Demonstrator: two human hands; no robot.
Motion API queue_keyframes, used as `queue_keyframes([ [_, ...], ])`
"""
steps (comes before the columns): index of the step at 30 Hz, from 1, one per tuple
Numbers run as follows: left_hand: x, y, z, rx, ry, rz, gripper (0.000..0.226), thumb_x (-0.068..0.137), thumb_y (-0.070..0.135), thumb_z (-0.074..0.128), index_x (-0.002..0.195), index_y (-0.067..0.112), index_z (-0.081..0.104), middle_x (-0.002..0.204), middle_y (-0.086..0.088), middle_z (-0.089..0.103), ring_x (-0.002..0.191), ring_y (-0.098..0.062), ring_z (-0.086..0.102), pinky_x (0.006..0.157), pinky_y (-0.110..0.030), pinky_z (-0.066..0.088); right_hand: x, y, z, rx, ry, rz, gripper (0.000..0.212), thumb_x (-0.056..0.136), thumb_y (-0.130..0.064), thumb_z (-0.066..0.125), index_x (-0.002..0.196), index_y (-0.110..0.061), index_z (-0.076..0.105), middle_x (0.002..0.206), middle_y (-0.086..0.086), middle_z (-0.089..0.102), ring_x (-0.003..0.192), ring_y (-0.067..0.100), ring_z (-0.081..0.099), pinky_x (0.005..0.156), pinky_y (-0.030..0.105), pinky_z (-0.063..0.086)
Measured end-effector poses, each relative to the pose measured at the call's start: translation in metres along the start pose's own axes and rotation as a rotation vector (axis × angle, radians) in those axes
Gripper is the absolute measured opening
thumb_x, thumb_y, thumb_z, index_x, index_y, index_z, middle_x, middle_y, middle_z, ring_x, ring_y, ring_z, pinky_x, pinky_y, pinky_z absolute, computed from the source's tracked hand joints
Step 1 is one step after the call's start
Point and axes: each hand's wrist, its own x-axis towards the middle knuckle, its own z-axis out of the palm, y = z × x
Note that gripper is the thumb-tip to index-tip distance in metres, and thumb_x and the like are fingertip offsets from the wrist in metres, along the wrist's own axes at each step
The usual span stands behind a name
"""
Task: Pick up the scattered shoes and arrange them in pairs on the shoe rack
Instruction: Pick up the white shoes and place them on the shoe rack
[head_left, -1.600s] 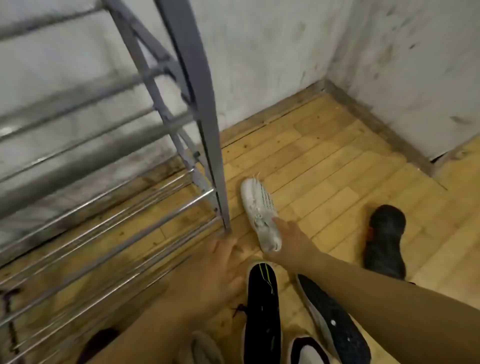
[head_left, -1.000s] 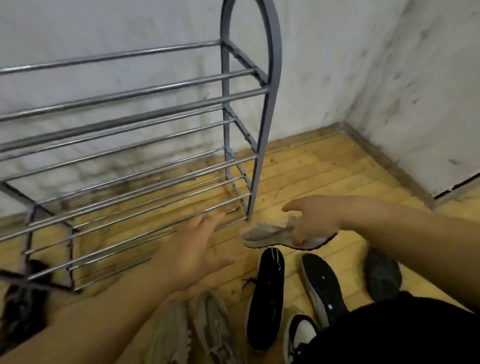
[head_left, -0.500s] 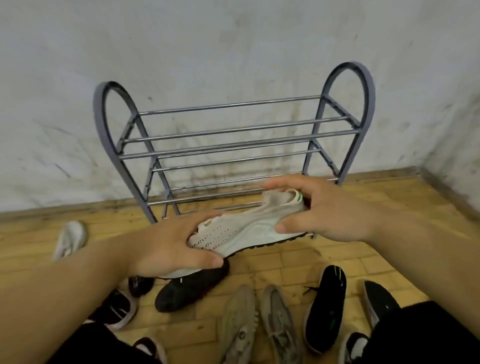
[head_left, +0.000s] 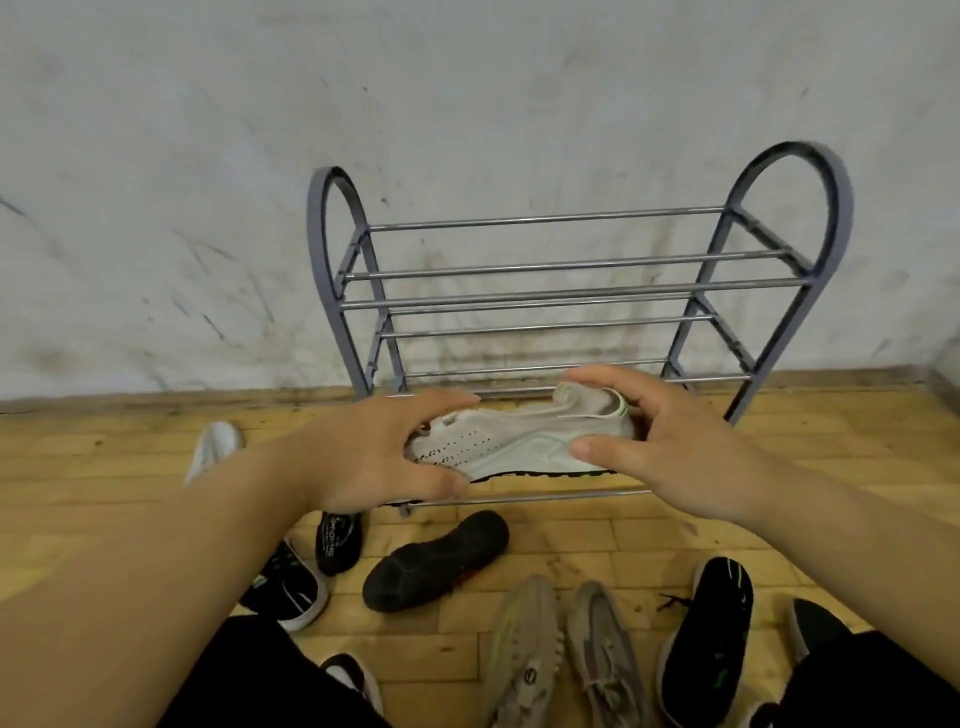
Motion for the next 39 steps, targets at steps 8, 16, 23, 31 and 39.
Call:
queue_keyframes([
  [8, -0.029, 0.005, -0.011, -0.154, 0.173, 0.047, 0.075, 0.102, 0.038, 0.058, 0.146, 0.072, 0.008, 0.147, 0.027, 0.04, 0.132, 0.011, 0.036, 0.11, -0.019, 0.035, 0.026, -0.017, 0.025, 0.077, 0.003, -0.055, 0.05, 0.08, -0.06, 0.063, 0.126, -0.074, 0.047, 0.124, -0.032, 0.052, 0.1, -0.005, 0.065, 0.088, 0.024, 0.058],
  [16, -0.083, -0.046, -0.039, -0.203, 0.452, -0.107, 0.043, 0.099, 0.012, 0.062, 0.13, 0.042, 0.067, 0.095, 0.028, 0.064, 0.078, -0.002, 0.063, 0.069, -0.009, 0.044, 0.076, -0.066, 0.103, 0.063, -0.059, -0.163, 0.044, 0.093, -0.049, 0.063, 0.13, -0.066, 0.044, 0.137, -0.029, 0.047, 0.125, 0.001, 0.045, 0.103, 0.028, 0.038],
  [23, -0.174, -0.154, -0.026, -0.611, 0.939, -0.407, 0.034, 0.09, 0.003, 0.073, 0.104, 0.033, 0.076, 0.093, 0.02, 0.074, 0.086, -0.002, 0.068, 0.078, -0.026, 0.053, 0.131, -0.147, 0.206, 0.028, -0.358, -0.313, 0.062, 0.094, -0.046, 0.067, 0.146, -0.058, 0.036, 0.141, -0.024, 0.045, 0.126, 0.001, 0.049, 0.099, 0.018, 0.04],
  [31, -0.185, -0.262, -0.01, -0.668, 1.153, -0.574, 0.037, 0.088, 0.012, 0.077, 0.099, 0.048, 0.077, 0.1, -0.007, 0.075, 0.096, -0.037, 0.067, 0.084, -0.056, 0.059, 0.189, -0.179, 0.301, -0.007, -0.403, -0.358, 0.074, 0.085, -0.047, 0.077, 0.148, -0.049, 0.039, 0.13, -0.024, 0.044, 0.121, 0.001, 0.046, 0.097, 0.021, 0.038],
  [39, -0.189, -0.325, 0.017, -0.808, 1.155, -0.644, 0.035, 0.092, 0.009, 0.073, 0.096, 0.044, 0.076, 0.107, 0.003, 0.075, 0.091, -0.015, 0.071, 0.071, -0.03, 0.056, 0.221, -0.172, 0.357, -0.015, -0.519, -0.322, 0.075, 0.085, -0.034, 0.075, 0.146, -0.055, 0.038, 0.137, -0.019, 0.054, 0.126, 0.009, 0.053, 0.099, 0.028, 0.045],
])
